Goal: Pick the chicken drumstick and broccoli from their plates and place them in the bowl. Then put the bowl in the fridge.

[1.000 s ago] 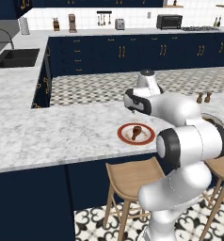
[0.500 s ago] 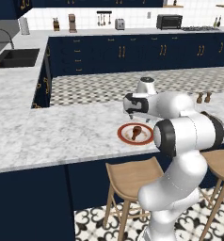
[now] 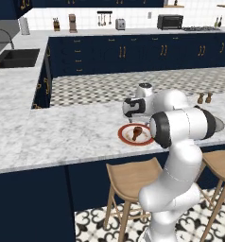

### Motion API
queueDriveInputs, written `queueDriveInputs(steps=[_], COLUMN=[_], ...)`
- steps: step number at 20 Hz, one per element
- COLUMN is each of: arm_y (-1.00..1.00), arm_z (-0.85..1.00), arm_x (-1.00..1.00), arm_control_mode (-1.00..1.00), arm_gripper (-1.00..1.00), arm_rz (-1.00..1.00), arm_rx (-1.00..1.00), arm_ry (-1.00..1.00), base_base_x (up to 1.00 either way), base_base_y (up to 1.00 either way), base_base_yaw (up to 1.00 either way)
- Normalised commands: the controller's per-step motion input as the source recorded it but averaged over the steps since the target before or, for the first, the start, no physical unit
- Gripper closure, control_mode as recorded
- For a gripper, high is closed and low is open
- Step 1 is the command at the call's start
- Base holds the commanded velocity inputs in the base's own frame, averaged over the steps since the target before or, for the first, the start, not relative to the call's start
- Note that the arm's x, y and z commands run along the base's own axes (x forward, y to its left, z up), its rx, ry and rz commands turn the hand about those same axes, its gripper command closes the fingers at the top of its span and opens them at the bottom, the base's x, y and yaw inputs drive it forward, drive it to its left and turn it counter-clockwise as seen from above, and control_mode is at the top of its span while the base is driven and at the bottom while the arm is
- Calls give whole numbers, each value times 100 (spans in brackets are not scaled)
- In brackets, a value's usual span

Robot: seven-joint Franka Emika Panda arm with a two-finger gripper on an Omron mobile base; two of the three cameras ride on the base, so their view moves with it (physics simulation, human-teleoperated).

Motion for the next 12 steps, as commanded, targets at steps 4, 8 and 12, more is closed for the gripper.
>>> queueDriveInputs(steps=[4, 8, 12], arm_y=[-17, -3, 0], arm_z=[-33, -35, -39], arm_x=[23, 4, 24], arm_control_mode=[-100, -100, -100], arm_gripper=[-100, -100, -100], arm_rz=[0, 0, 4], arm_rx=[0, 0, 0], arm_ry=[7, 1, 1], base_base_x=[0, 0, 0], base_base_y=[0, 0, 0], base_base_yaw=[0, 0, 0])
